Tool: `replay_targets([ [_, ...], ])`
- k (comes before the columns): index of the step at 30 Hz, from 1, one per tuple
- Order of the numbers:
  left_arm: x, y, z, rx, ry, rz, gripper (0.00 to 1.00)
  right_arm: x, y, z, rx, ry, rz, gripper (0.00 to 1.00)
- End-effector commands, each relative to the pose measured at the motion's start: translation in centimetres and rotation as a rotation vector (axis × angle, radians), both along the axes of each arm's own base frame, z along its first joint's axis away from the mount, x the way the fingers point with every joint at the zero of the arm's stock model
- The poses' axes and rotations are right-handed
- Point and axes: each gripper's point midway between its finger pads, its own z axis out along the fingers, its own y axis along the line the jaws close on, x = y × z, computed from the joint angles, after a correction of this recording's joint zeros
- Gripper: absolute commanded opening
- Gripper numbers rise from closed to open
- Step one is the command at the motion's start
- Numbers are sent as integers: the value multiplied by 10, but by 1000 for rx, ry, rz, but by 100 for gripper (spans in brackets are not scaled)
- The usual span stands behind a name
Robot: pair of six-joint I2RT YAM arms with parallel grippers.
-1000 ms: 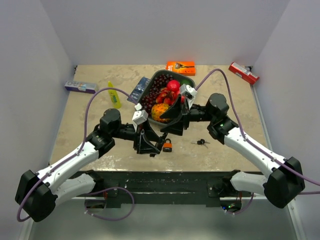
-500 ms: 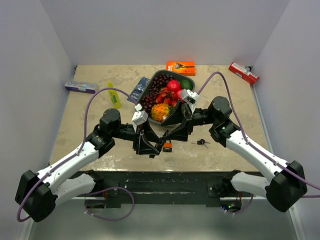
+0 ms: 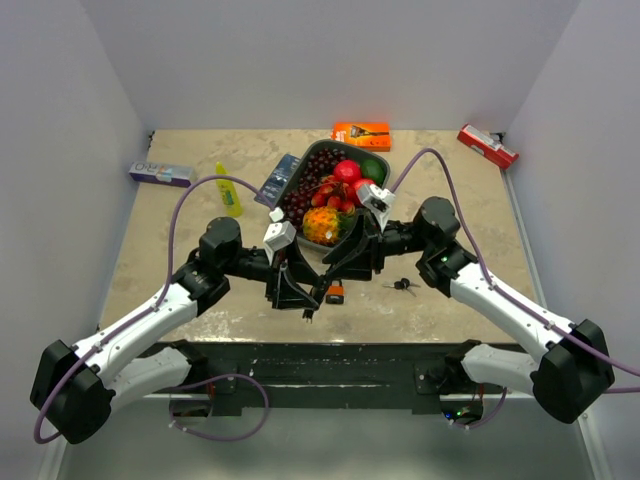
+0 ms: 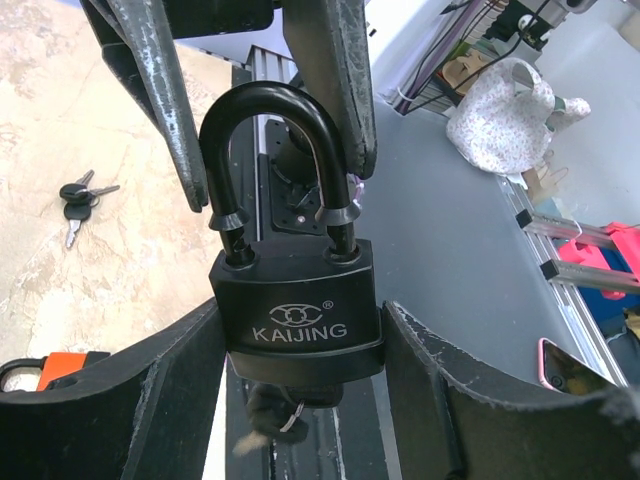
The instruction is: Unlock with the key
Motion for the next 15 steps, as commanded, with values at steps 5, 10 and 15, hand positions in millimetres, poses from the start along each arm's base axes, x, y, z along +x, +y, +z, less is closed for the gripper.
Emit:
replay_targets([
  [5,8,1,24,-75,-130,19,0,-2,0,2,15,-15,-2,16],
  [10,14,2,23,-69,-139,54,0,3,1,1,7,-12,-30,4],
  [15,29,2,19,-48,-154,144,0,29,5,-6,-32,16,-174,0],
])
